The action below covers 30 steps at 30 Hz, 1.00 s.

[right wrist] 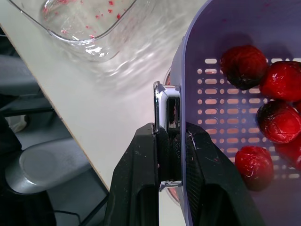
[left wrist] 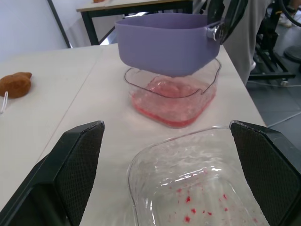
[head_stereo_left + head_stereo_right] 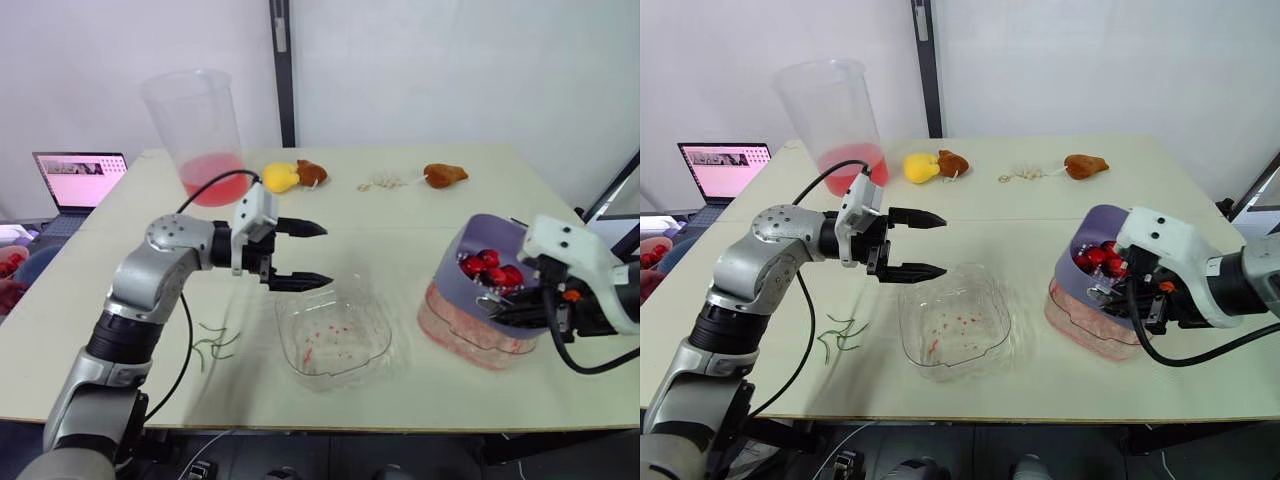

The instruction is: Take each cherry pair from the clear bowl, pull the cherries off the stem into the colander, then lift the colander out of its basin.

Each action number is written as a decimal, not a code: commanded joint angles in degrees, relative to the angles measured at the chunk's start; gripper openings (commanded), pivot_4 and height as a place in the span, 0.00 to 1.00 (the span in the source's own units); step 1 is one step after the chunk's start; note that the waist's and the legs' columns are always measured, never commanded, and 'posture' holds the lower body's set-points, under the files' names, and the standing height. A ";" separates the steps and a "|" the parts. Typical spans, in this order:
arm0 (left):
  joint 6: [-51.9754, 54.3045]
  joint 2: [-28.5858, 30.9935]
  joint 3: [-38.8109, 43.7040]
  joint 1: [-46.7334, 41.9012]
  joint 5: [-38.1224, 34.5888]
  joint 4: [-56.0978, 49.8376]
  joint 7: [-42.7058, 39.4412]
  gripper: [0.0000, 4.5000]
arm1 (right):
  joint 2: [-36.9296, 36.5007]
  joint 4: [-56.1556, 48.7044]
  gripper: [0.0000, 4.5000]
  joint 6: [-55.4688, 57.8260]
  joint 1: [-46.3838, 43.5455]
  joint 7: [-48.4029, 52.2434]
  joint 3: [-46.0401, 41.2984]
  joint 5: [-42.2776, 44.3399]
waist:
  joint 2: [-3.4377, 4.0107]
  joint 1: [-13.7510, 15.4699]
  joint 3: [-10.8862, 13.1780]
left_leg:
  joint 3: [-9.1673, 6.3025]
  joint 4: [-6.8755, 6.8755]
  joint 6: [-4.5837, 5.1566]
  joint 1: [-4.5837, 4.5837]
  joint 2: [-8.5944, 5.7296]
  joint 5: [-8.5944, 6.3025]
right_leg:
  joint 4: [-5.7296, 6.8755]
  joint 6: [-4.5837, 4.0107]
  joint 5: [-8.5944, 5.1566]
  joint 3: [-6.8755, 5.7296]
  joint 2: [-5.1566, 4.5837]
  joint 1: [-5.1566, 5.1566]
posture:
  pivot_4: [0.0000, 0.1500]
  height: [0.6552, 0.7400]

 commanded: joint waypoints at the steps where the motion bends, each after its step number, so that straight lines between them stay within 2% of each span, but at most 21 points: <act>1: -0.36 0.50 1.28 -1.01 -0.67 -1.13 -0.19 1.00 | -0.09 -0.27 0.05 -0.98 -0.89 -0.86 -1.74 -0.02 | 0.00 0.00 0.00 | 0.01 0.00 0.00 0.00 0.00 0.00 | 0.00 0.00 0.00 0.00 0.00 0.00 | 1.00 1.00; 7: 1.07 1.50 2.62 0.00 -1.93 -2.34 0.24 1.00 | 0.19 0.03 0.05 -1.89 0.47 -1.15 -1.40 -0.83 | 0.00 0.00 0.00 | 0.00 0.00 0.00 0.00 0.00 0.00 | 0.00 0.00 0.00 0.00 0.00 0.00 | 1.00 1.00; 12: 3.22 2.27 5.66 1.45 -4.26 -3.03 1.89 1.00 | -1.31 2.22 0.05 -5.84 -2.50 -0.23 1.22 -0.79 | 0.00 -0.07 0.00 | 0.00 0.00 0.00 0.00 0.00 0.00 | 0.00 0.00 0.00 0.00 0.00 -0.01 | 1.00 1.00; 15: 4.42 3.28 8.28 3.41 -5.68 -3.01 2.92 1.00 | -3.40 4.84 0.05 -10.94 -6.14 1.53 5.83 -2.40 | 0.04 -0.18 0.02 | 0.00 -0.01 0.00 0.00 0.00 0.00 | 0.01 0.00 0.00 0.01 0.00 -0.03 | 1.00 1.00; 18: 3.96 4.98 10.33 7.00 -5.82 -3.16 3.25 1.00 | -3.19 8.18 0.05 -17.61 -14.47 4.46 15.38 -6.45 | 0.07 -0.41 0.04 | 0.02 -0.04 -0.01 0.01 0.01 0.00 | 0.00 0.00 0.00 0.01 0.01 -0.06 | 1.00 1.00; 24: 3.29 5.48 13.68 15.96 -6.74 -6.64 6.36 1.00 | 11.34 25.08 0.05 -30.44 -40.72 15.51 41.68 -28.32 | 0.04 -1.56 0.09 | 0.12 -0.04 -0.02 0.02 0.02 -0.01 | 0.00 0.02 0.00 0.07 0.00 -0.06 | 1.00 1.00; 30: 2.20 5.36 18.54 27.76 -7.38 -11.35 10.75 1.00 | 28.57 48.99 0.05 -46.19 -52.75 20.99 54.38 -44.45 | 0.05 -1.97 0.09 | 0.15 -0.16 -0.06 -0.02 0.03 -0.03 | 0.05 0.01 0.00 0.14 0.01 -0.25 | 1.00 1.00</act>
